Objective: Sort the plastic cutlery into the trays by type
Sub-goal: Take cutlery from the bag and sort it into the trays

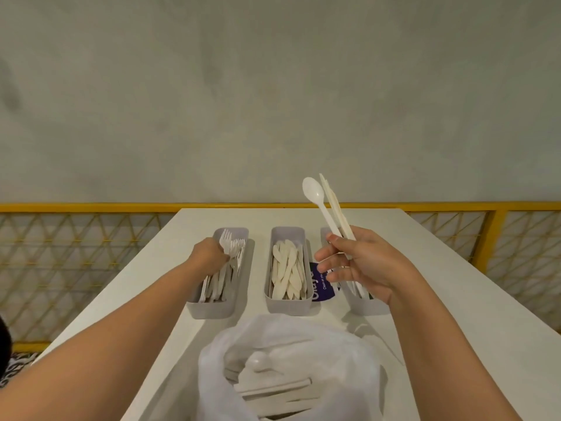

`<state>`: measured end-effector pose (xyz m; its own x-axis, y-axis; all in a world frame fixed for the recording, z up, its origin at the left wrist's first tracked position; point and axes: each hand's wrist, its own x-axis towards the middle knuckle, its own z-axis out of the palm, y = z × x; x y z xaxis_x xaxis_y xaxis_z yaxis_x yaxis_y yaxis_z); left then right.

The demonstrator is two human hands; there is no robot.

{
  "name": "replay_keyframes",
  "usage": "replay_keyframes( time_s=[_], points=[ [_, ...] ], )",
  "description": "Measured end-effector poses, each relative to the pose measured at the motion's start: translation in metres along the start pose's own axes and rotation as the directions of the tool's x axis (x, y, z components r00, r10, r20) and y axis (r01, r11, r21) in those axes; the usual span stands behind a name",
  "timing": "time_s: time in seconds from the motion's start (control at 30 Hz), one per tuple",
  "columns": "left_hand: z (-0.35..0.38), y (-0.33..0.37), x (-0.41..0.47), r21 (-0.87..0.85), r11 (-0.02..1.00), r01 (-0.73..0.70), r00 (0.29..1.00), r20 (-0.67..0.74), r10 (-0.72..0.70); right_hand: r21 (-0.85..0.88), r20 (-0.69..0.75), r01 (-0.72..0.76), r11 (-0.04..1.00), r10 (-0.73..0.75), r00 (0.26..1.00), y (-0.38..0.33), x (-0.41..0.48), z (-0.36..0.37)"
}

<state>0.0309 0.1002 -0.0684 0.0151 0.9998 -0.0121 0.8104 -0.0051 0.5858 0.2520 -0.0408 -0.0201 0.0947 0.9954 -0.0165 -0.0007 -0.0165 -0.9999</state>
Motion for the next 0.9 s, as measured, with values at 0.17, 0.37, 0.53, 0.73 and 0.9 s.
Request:
replay_keyframes(
  time_s=[0.17, 0.37, 0.53, 0.73, 0.9],
  points=[
    [0.013, -0.011, -0.001, 0.062, 0.998, -0.009, 0.996, -0.087, 0.015, -0.016, 0.001, 0.000, 1.000, 0.001, 1.000, 0.000, 0.000, -0.002],
    [0.021, -0.011, 0.002, -0.011, 1.000, -0.012, 0.986, -0.168, 0.010, -0.005, 0.000, -0.018, 1.000, 0.018, 1.000, 0.001, 0.001, 0.000],
    [0.020, 0.029, -0.017, -0.100, 0.972, -0.214, 0.956, -0.228, 0.187, -0.007, -0.009, -0.024, 1.000, 0.024, 1.000, 0.004, 0.002, 0.001],
    [0.021, 0.101, -0.060, -0.576, 0.759, -0.303, 0.906, 0.073, 0.417, -0.001, 0.015, -0.014, 1.000, 0.014, 1.000, 0.003, 0.003, -0.002],
    [0.029, 0.128, -0.069, -0.761, 0.643, -0.084, 0.887, 0.236, 0.396, -0.046, 0.057, -0.004, 0.999, 0.007, 0.998, -0.001, -0.001, -0.014]
  ],
)
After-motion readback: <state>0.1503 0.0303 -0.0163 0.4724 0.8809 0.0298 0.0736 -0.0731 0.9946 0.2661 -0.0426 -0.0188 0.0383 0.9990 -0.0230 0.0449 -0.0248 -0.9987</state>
